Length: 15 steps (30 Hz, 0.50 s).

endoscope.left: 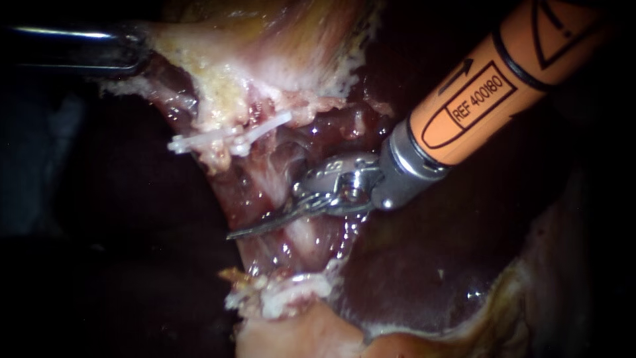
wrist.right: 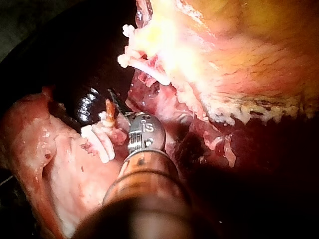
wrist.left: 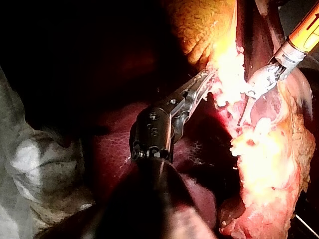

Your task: Go back from the cut right tube

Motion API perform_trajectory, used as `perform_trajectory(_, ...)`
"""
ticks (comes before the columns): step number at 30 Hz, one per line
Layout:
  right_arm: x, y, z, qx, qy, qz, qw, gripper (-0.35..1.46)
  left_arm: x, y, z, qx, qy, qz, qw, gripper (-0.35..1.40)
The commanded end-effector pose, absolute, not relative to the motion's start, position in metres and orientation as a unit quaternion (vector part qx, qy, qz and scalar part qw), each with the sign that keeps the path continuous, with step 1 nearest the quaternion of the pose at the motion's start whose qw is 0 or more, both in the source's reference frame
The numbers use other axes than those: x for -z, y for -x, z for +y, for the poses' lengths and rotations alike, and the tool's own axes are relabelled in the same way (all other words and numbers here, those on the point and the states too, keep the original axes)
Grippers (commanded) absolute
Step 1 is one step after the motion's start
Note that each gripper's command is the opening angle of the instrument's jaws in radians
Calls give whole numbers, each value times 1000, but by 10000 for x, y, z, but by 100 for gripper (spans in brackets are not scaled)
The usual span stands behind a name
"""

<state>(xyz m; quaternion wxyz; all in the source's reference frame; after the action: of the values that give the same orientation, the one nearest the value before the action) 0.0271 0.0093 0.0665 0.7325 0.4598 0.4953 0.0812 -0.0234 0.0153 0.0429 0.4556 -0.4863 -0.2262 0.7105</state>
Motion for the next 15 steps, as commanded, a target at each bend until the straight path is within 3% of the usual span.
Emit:
perform_trajectory(1, -665, -271, 93, -80, -461, 495, 732, -35, -429, 234, 153, -711, 486, -226, 455, -35)
perform_trajectory(4, -663, -270, 92, -88, -452, 497, 735, -35, -429, 234, 153, -711, 486, -226, 455, -35)
perform_trajectory(5, -662, -270, 91, -91, -452, 496, 735, -15, -429, 234, 153, -711, 486, -226, 455, -35)
perform_trajectory(7, -660, -270, 89, -97, -441, 500, 739, 79, -429, 233, 153, -711, 486, -226, 455, -35)
perform_trajectory(10, -657, -270, 87, -123, -413, 506, 748, 125, -429, 233, 153, -711, 486, -226, 455, -35)
perform_trajectory(15, -653, -272, 91, -140, -389, 513, 752, 143, -429, 232, 153, -711, 486, -226, 455, -35)
